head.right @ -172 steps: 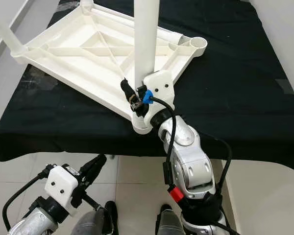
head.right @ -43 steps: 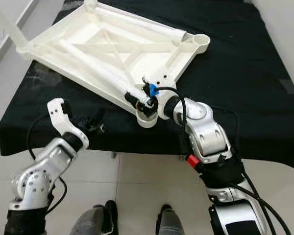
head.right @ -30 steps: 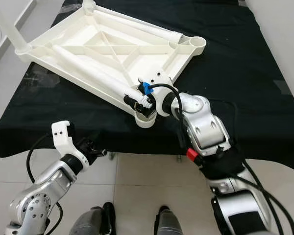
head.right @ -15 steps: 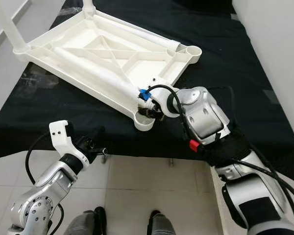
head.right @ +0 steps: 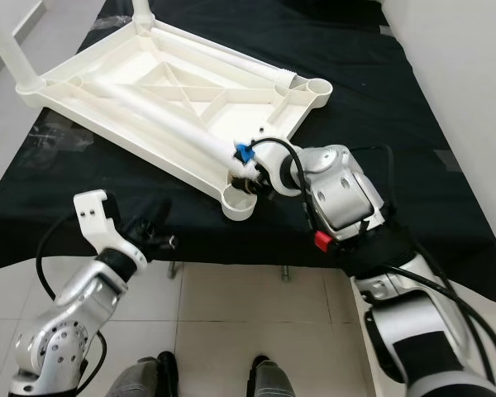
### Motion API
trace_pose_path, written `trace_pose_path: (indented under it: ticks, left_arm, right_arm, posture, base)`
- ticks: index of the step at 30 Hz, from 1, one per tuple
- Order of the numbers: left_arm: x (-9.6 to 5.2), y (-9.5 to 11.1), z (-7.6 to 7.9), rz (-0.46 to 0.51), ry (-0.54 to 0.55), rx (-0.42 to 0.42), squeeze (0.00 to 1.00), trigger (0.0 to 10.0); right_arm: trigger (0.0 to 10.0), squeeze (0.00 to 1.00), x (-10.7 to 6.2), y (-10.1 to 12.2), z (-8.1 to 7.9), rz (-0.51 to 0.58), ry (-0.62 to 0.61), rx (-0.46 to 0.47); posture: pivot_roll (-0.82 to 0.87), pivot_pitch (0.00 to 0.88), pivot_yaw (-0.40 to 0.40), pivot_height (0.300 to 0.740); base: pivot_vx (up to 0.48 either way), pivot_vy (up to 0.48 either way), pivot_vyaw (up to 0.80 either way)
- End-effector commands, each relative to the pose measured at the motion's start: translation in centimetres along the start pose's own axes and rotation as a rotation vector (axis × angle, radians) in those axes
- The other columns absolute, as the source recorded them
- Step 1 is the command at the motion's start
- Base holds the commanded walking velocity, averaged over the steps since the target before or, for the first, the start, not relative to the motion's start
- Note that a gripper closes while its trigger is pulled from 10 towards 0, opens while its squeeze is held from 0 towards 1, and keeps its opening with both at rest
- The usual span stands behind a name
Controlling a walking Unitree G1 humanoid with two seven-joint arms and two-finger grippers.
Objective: Building children table
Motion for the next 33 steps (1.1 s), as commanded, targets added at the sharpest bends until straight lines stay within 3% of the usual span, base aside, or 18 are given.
trace_pose_path:
  ticks: [1,4,5,6,10,13,15,16,19,22,33]
  left_arm:
    - [0.5,1.2,-0.3,0.037,0.007,-0.043,0.0,10.0]
    - [1.0,2.4,-0.5,0.076,0.003,-0.067,0.0,10.0]
    - [2.1,4.8,-1.1,0.153,-0.005,-0.146,0.0,10.0]
    - [2.1,4.8,-1.1,0.153,-0.005,-0.146,0.0,10.0]
    - [3.9,7.8,-1.5,0.235,-0.034,-0.3,0.0,10.0]
    - [4.8,9.3,-1.2,0.272,-0.076,-0.349,0.0,10.0]
    - [4.8,9.3,-1.2,0.272,-0.076,-0.349,0.0,10.0]
    - [5.1,10.3,-0.8,0.307,-0.113,-0.358,1.0,10.0]
    - [5.7,12.5,0.8,0.339,-0.248,-0.366,1.0,10.0]
    - [6.0,13.1,1.3,0.33,-0.283,-0.372,1.0,10.0]
    - [6.3,14.3,0.0,0.327,-0.258,-0.379,1.0,10.0]
  right_arm:
    - [0.0,0.0,-0.5,1.7,0.8,0.154,-0.03,0.102]
    - [0.0,0.0,-0.7,2.3,1.2,0.237,-0.043,0.186]
    - [0.0,0.0,-1.1,2.7,1.5,0.384,-0.054,0.285]
    - [0.0,0.0,-1.1,2.7,1.5,0.384,-0.054,0.285]
    - [0.0,0.0,-1.8,3.1,0.2,0.557,0.016,0.339]
    - [0.0,0.0,-1.8,2.9,-1.1,0.583,0.07,0.321]
    - [0.0,0.0,-1.8,2.9,-1.1,0.583,0.07,0.321]
    - [0.0,0.0,-1.7,2.8,-1.7,0.584,0.084,0.292]
    - [0.0,0.0,-1.4,2.5,-2.4,0.586,0.086,0.253]
    - [0.0,0.0,-1.5,2.6,-2.4,0.611,0.071,0.251]
    - [0.0,0.0,-2.3,3.1,-2.7,0.733,0.049,0.179]
  posture:
    - [-0.06,0.232,-0.026,0.74]
    - [-0.06,0.232,-0.015,0.74]
    - [-0.05,0.224,0.004,0.74]
    - [-0.05,0.224,0.004,0.74]
    - [-0.04,0.227,0.016,0.74]
    - [-0.04,0.228,0.026,0.74]
    - [-0.04,0.228,0.026,0.74]
    - [-0.04,0.228,0.033,0.74]
    - [-0.03,0.226,0.044,0.74]
    - [-0.03,0.223,0.05,0.74]
    - [-0.01,0.223,0.064,0.74]
  base:
    - [0.0,0.0,0.0]
    - [0.0,0.0,0.0]
    - [0.0,0.0,0.0]
    - [0.0,0.0,0.0]
    - [0.0,0.0,0.0]
    - [0.0,0.0,0.0]
    - [0.0,0.0,0.0]
    - [0.0,0.0,0.0]
    - [0.0,0.0,0.0]
    - [0.0,0.0,0.0]
    - [0.0,0.0,0.0]
Point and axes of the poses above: a point about 5 cm out from each wrist's last joint towards the gripper, its own x axis pointing out of the wrist towards the gripper, its own y axis along the axis of the wrist's last joint, z = x × y, the point moved 1 cm from there along x, pointing out of the wrist towards the gripper, and after that the axes turned 11 degrees about x, right-handed, at the moved point
